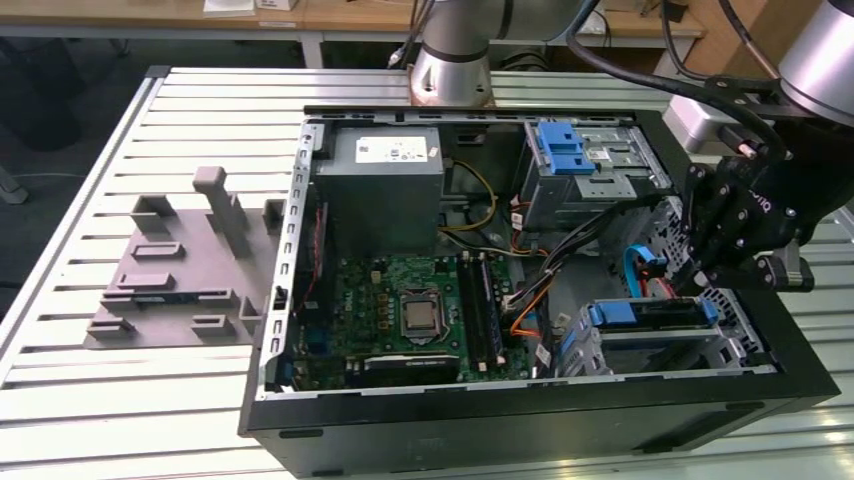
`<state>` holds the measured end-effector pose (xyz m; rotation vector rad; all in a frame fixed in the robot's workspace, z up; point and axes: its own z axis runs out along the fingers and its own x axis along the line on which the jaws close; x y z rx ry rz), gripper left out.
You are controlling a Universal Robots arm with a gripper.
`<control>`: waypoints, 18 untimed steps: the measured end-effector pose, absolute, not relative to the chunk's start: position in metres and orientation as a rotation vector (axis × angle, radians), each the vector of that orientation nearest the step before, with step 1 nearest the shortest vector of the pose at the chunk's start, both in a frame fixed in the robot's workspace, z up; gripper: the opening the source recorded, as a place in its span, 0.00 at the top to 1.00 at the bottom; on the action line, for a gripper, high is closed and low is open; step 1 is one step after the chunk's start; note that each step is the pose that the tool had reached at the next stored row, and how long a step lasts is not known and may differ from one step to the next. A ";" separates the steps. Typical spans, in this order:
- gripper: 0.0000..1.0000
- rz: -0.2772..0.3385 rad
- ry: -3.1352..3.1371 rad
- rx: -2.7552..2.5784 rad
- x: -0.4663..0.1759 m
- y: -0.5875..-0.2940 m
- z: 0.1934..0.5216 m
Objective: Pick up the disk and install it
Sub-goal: 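Insert the second disk wire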
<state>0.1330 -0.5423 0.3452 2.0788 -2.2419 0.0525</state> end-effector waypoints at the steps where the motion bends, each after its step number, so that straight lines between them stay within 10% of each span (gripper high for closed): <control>1: 0.89 0.052 -2.242 2.079 0.133 -0.542 0.345; 18: 0.89 0.063 -2.249 2.084 0.120 -0.543 0.349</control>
